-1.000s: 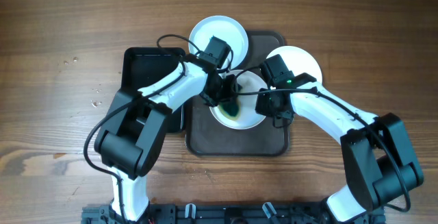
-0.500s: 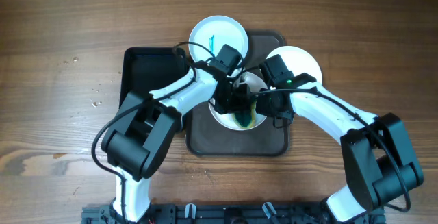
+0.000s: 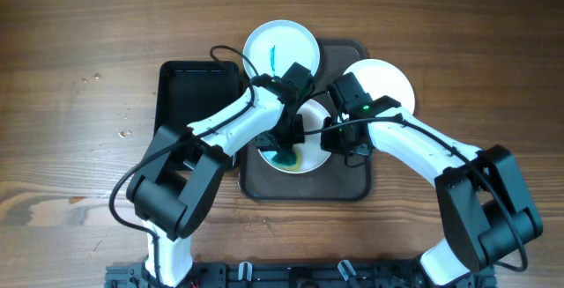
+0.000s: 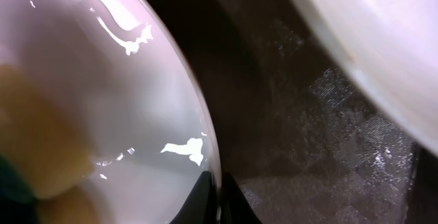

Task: Clean dirty plates on tray and stack at the side

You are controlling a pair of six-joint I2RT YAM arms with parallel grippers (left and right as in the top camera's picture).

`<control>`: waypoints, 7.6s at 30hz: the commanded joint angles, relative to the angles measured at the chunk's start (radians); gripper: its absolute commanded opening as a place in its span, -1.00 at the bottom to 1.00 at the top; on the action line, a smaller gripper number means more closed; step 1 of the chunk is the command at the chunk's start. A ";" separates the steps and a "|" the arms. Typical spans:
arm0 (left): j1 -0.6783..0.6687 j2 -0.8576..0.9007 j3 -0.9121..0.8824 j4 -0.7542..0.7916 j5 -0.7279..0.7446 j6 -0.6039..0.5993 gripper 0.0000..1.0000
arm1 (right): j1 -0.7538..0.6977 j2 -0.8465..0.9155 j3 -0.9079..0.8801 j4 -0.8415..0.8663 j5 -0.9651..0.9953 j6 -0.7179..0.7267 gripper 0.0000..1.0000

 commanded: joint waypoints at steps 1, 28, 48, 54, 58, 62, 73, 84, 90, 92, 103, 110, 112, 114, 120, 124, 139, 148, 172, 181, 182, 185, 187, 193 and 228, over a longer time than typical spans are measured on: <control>0.063 0.055 -0.027 -0.081 -0.466 -0.071 -0.92 | -0.015 0.028 -0.021 -0.029 0.093 -0.023 -0.91; 0.504 -0.322 -0.071 -0.065 -0.016 0.173 -0.92 | -0.015 0.028 -0.021 0.035 -0.013 -0.232 -0.91; 0.669 -0.612 -0.003 -0.154 0.071 0.221 1.00 | -0.015 -0.072 0.150 -0.190 0.064 -0.238 -0.91; 0.806 -0.733 -0.003 -0.190 0.070 0.222 1.00 | 0.003 -0.086 0.300 -0.317 0.192 -0.262 -0.91; 0.833 -0.738 -0.003 -0.200 0.069 0.222 1.00 | 0.056 -0.086 0.363 -0.328 0.294 -0.313 -0.91; 0.833 -0.737 -0.003 -0.200 0.070 0.222 1.00 | 0.071 -0.086 0.375 -0.317 0.255 -0.320 -0.91; 0.833 -0.737 -0.003 -0.200 0.070 0.222 1.00 | 0.150 -0.084 0.551 -0.248 0.138 -0.389 -0.91; 0.833 -0.737 -0.003 -0.200 0.070 0.222 1.00 | 0.360 0.038 0.603 0.124 0.508 -0.475 -0.91; 0.833 -0.737 -0.003 -0.200 0.070 0.222 1.00 | 0.470 0.107 0.603 0.355 0.817 -0.689 -0.91; 0.833 -0.737 -0.003 -0.200 0.070 0.222 1.00 | 0.485 0.107 0.603 0.396 0.860 -0.738 -0.91; 0.833 -0.737 -0.003 -0.200 0.070 0.222 1.00 | 0.528 0.107 0.603 0.488 0.898 -1.073 -0.91; 0.833 -0.737 -0.003 -0.200 0.070 0.222 1.00 | 0.569 0.107 0.603 0.527 0.949 -1.212 -0.91; 0.833 -0.737 -0.003 -0.200 0.070 0.222 1.00 | 0.578 0.107 0.603 0.552 0.984 -1.238 -0.91; 0.833 -0.737 -0.003 -0.200 0.070 0.222 1.00 | 0.579 0.107 0.603 0.558 0.996 -1.246 -0.91; 0.833 -0.737 -0.003 -0.200 0.070 0.222 1.00 | 0.581 0.107 0.603 0.614 1.034 -1.283 -0.91; 0.833 -0.737 -0.003 -0.200 0.070 0.222 1.00 | 0.585 0.107 0.603 0.666 1.066 -1.315 -0.91; 0.833 -0.737 -0.003 -0.200 0.070 0.222 1.00 | 0.586 0.107 0.603 0.681 1.073 -1.334 -0.91; 0.833 -0.737 -0.003 -0.200 0.070 0.222 1.00 | 0.568 0.107 0.599 0.656 1.076 -1.190 -0.91; 0.833 -0.737 -0.003 -0.200 0.070 0.222 1.00 | 0.254 0.029 0.608 0.130 0.134 -0.252 -0.92; 0.833 -0.737 -0.003 -0.200 0.070 0.222 1.00 | -0.448 -0.201 0.608 -0.206 -0.229 -0.101 -0.91; 0.833 -0.737 -0.003 -0.200 0.070 0.222 1.00 | -0.543 -0.196 0.605 -0.260 -0.209 -0.103 -0.92; 0.833 -0.737 -0.003 -0.200 0.070 0.222 1.00 | -0.746 -0.167 0.586 -0.346 -0.072 -0.103 -0.91; 0.833 -0.737 -0.003 -0.200 0.070 0.222 1.00 | -0.841 -0.138 0.568 -0.370 0.006 -0.102 -0.91; 0.833 -0.737 -0.003 -0.200 0.070 0.222 1.00 | -1.028 0.013 0.503 -0.438 0.122 -0.104 -0.91; 0.833 -0.737 -0.003 -0.200 0.070 0.222 1.00 | -0.540 0.109 0.166 0.150 0.035 -0.654 -0.14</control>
